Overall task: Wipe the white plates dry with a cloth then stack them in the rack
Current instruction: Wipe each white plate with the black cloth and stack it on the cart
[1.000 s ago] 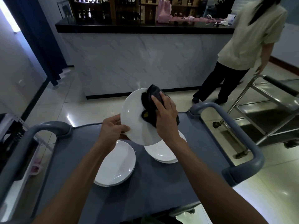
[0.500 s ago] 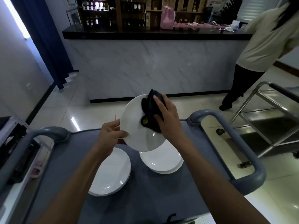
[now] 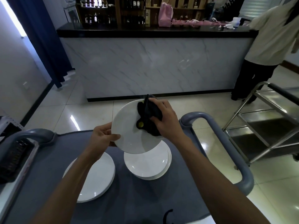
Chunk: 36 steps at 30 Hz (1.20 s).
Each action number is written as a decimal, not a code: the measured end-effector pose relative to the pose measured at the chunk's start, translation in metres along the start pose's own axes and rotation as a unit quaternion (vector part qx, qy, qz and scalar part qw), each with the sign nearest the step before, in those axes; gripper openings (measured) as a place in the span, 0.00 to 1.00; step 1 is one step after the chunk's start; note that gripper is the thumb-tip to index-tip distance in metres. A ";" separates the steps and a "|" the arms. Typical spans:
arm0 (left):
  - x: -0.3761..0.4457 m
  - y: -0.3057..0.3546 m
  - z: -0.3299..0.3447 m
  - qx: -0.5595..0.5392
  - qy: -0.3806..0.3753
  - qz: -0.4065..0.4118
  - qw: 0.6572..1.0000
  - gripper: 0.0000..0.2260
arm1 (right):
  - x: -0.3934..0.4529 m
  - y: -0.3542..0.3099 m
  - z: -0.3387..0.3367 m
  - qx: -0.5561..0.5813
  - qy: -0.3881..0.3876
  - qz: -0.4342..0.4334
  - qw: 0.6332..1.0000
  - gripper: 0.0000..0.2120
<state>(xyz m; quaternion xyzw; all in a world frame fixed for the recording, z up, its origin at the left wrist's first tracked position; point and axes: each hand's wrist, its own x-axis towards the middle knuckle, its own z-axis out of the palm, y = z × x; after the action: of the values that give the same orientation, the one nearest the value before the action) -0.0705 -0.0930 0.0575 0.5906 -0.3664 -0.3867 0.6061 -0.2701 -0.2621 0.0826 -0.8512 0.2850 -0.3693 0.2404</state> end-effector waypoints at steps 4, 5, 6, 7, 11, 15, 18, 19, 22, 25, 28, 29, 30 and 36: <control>0.001 -0.006 0.007 0.001 0.013 -0.009 1.000 0.24 | -0.004 0.011 -0.004 -0.003 -0.003 0.004 1.000 0.32; 0.001 -0.007 0.010 0.001 0.018 -0.014 1.000 0.23 | -0.005 0.013 -0.005 0.000 0.001 0.001 1.000 0.31; 0.002 -0.008 0.012 0.002 0.024 -0.019 1.000 0.23 | -0.006 0.014 -0.006 0.006 0.008 -0.003 1.000 0.30; 0.002 -0.010 0.015 0.002 0.031 -0.024 0.999 0.23 | -0.006 0.015 -0.006 0.014 0.015 -0.008 1.000 0.29; 0.007 -0.015 0.030 0.010 0.091 -0.047 0.995 0.18 | -0.009 0.019 -0.007 0.021 0.050 -0.032 0.998 0.29; 0.008 -0.019 0.046 -0.021 0.144 -0.064 0.987 0.14 | -0.018 0.025 -0.006 0.013 0.094 -0.043 0.995 0.29; 0.003 -0.021 0.051 -0.093 0.107 -0.066 0.988 0.08 | -0.023 0.030 -0.007 0.011 0.119 -0.075 0.990 0.27; 0.001 -0.021 0.052 -0.143 0.093 -0.077 0.982 0.10 | -0.024 0.031 -0.008 0.012 0.124 -0.088 0.988 0.26; 0.002 -0.021 0.053 -0.234 0.107 -0.160 0.953 0.21 | -0.026 0.032 -0.011 0.015 0.132 -0.121 0.984 0.24; 0.004 -0.023 0.054 -0.135 0.131 -0.245 0.951 0.28 | -0.029 0.032 -0.012 0.014 0.147 -0.140 0.979 0.24; 0.000 -0.027 0.047 -0.116 0.079 -0.325 0.935 0.35 | -0.029 0.031 -0.014 0.022 0.170 -0.167 0.971 0.22; -0.001 -0.026 0.045 -0.131 0.054 -0.341 0.929 0.35 | -0.028 0.030 -0.014 0.020 0.176 -0.180 0.968 0.21; 0.000 -0.025 0.043 -0.151 0.033 -0.352 0.923 0.35 | -0.027 0.029 -0.014 0.016 0.180 -0.194 0.964 0.20; 0.009 -0.022 0.041 -0.204 0.015 -0.356 0.912 0.28 | -0.026 0.020 -0.014 -0.001 0.183 -0.243 0.953 0.10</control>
<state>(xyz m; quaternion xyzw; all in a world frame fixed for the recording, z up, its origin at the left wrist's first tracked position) -0.1039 -0.1188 0.0366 0.5513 -0.0364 -0.6340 0.5411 -0.3016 -0.2622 0.0655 -0.8131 0.1085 -0.5654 0.0862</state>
